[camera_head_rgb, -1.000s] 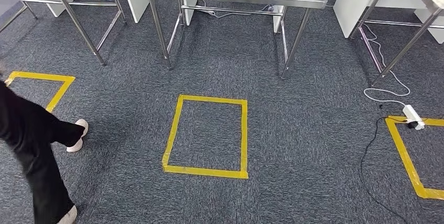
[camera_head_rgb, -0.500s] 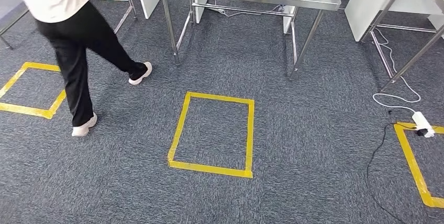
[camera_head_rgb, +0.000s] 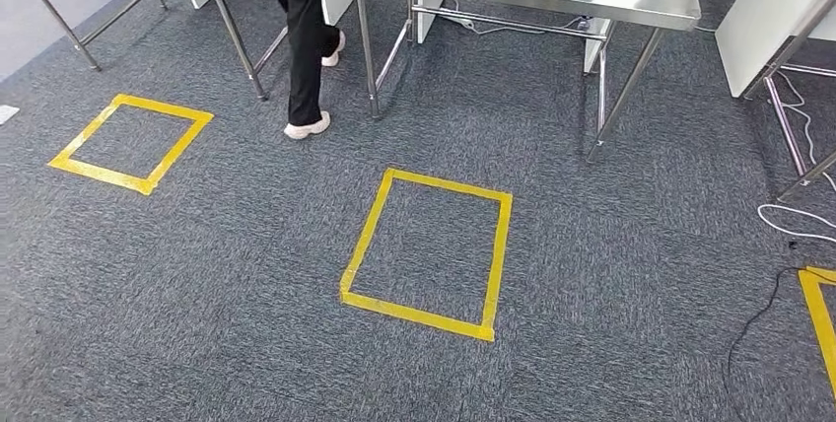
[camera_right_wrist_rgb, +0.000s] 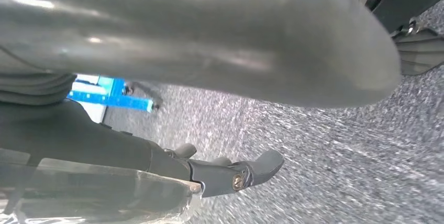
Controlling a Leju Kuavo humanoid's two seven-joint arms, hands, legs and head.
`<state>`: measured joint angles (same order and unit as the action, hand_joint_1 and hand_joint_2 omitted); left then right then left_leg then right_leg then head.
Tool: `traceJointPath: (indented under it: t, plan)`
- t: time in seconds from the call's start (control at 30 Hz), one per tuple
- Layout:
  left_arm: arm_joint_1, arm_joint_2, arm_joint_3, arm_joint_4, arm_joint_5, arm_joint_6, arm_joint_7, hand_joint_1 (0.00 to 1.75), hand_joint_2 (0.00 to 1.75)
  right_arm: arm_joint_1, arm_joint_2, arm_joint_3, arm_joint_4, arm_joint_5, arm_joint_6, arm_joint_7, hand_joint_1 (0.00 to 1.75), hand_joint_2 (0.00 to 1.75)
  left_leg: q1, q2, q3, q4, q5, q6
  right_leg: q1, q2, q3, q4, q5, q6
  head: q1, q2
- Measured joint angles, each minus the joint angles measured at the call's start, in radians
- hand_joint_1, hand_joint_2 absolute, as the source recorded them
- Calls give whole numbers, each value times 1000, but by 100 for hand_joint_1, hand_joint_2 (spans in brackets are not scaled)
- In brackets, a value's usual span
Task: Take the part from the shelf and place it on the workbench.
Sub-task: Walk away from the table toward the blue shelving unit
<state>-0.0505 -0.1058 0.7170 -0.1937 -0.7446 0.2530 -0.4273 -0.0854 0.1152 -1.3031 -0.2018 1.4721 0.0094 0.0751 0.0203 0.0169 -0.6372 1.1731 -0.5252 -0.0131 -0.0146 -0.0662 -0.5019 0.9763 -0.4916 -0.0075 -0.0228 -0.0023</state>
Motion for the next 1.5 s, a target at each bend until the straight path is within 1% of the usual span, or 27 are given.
traceJointPath:
  t: [0.07,0.1,0.2,0.27,0.33,0.4,0.43,0.47,0.53,0.57,0.63,0.7,0.77,0.83,0.9,0.93,1.0,1.07,1.13,1.2,1.23,1.27,1.33,1.4,1.43,1.47,1.5]
  plan:
    - [-4,-3,1,0,1,4,3,0,0,0,-2,6,0,4,5,0,0,0,-1,38,65,-121,41,4,7,-17,-2,7,-8,9,1,0]
    - [-6,-5,2,0,2,7,4,0,0,0,-4,9,0,7,7,-1,0,0,-3,48,80,-151,47,10,11,-26,-2,10,-11,14,3,0]
    - [-5,-9,8,0,6,12,4,0,0,-1,-7,15,0,13,8,-3,0,0,-10,24,79,-164,52,35,15,-46,1,13,-17,29,7,0]
    - [-3,-12,11,0,9,12,2,0,0,-1,-8,19,0,16,8,-4,0,0,-9,5,77,-172,62,52,11,-11,-17,57,-47,32,9,0]
    - [-3,-12,13,0,10,12,-1,0,0,3,-8,23,0,17,9,-5,0,0,-8,-16,72,-174,69,62,4,40,-72,177,-108,25,12,0]
    - [-3,-12,14,0,10,12,-2,0,0,7,-8,25,0,17,9,-5,0,0,-9,-42,66,-173,72,65,2,58,-126,291,-149,27,13,0]
    - [-2,-12,15,0,10,12,-2,0,0,9,-8,26,0,18,9,-5,0,0,-9,-56,65,-173,73,64,1,61,-129,300,-145,34,13,0]
    - [-1,-13,15,0,10,12,-2,0,0,9,-9,28,0,18,9,-5,0,0,-9,-70,65,-173,74,63,0,63,-115,270,-126,43,13,0]
    - [0,-14,15,0,10,12,-2,0,0,9,-10,30,0,18,9,-5,0,0,-8,-97,65,-171,77,57,-6,87,-53,135,-69,59,14,0]
    - [0,-15,15,0,10,12,-2,0,0,9,-11,30,0,18,10,-5,0,0,-10,-109,65,-170,77,52,-8,103,-28,76,-45,59,14,0]
    - [0,-15,15,0,10,12,0,0,0,7,-11,31,0,19,10,-5,0,0,-12,-127,61,-169,79,40,-5,122,-6,20,-24,48,14,0]
    - [2,-14,15,0,10,13,3,0,0,5,-11,32,0,19,11,-5,0,0,-10,-138,56,-168,81,28,-3,104,-3,19,-18,30,13,0]
    - [2,-14,16,0,7,13,7,0,0,3,-10,33,0,19,13,-4,0,0,-9,-107,37,-134,58,20,-8,83,0,16,-12,12,10,0]
    - [-1,-15,15,0,4,13,11,0,0,5,-10,33,0,19,16,-4,0,0,-9,-53,-14,-25,-8,14,-5,57,-1,15,-10,-3,5,0]
    - [-2,-16,15,0,1,13,13,0,0,9,-10,33,0,18,19,-4,0,0,-7,-31,-70,98,-62,9,2,29,-4,15,-11,-10,3,0]
    - [-1,-16,15,0,0,13,13,0,0,10,-10,33,0,18,19,-3,0,0,-7,-26,-79,122,-64,9,4,16,-7,15,-12,-11,2,0]
    - [1,-16,15,0,0,13,14,0,0,9,-10,33,0,17,20,-3,0,0,-6,-13,-39,56,-21,11,5,-9,-9,15,-14,-12,2,0]
    - [-2,-15,15,0,-1,13,15,0,0,7,-10,33,0,17,20,-3,0,0,-10,38,44,-84,29,19,12,-30,-3,16,-19,-7,2,0]
    - [-7,-15,15,0,-1,13,14,0,0,6,-9,33,0,17,20,-3,0,0,-15,68,84,-156,45,27,19,-49,5,17,-24,1,5,0]
    - [-6,-15,15,0,-2,13,14,0,0,2,-9,33,0,17,20,-3,0,0,-19,45,81,-162,51,37,23,-67,11,17,-26,8,7,0]
    - [-5,-16,15,0,-2,13,15,0,0,1,-9,33,0,17,20,-3,0,0,-18,34,81,-167,56,42,22,-60,10,23,-31,13,7,0]
    - [-4,-17,15,0,-2,14,15,0,0,0,-9,33,0,17,20,-3,0,0,-15,22,81,-173,63,50,20,-36,2,43,-43,15,8,0]
    - [-6,-18,15,0,-3,14,18,0,0,3,-9,33,0,17,20,-3,0,0,-10,-4,76,-180,73,61,11,29,-45,142,-94,15,9,0]
    - [-8,-18,15,0,-3,17,21,0,0,8,-9,33,0,19,20,-4,0,0,-9,-34,67,-180,77,65,4,58,-107,271,-147,15,10,0]
    - [-7,-19,15,0,-3,18,23,0,0,9,-10,34,0,20,20,-5,0,0,-8,-50,65,-180,79,63,1,61,-122,304,-156,21,10,0]
    - [-5,-20,16,0,-3,21,26,0,0,10,-10,34,0,21,20,-6,0,0,-7,-64,63,-179,81,61,-3,62,-120,300,-147,31,10,0]
    - [-3,-21,16,0,-2,23,28,0,0,11,-12,36,0,23,20,-6,0,0,-5,-79,63,-178,82,58,-9,66,-100,257,-125,44,10,0]
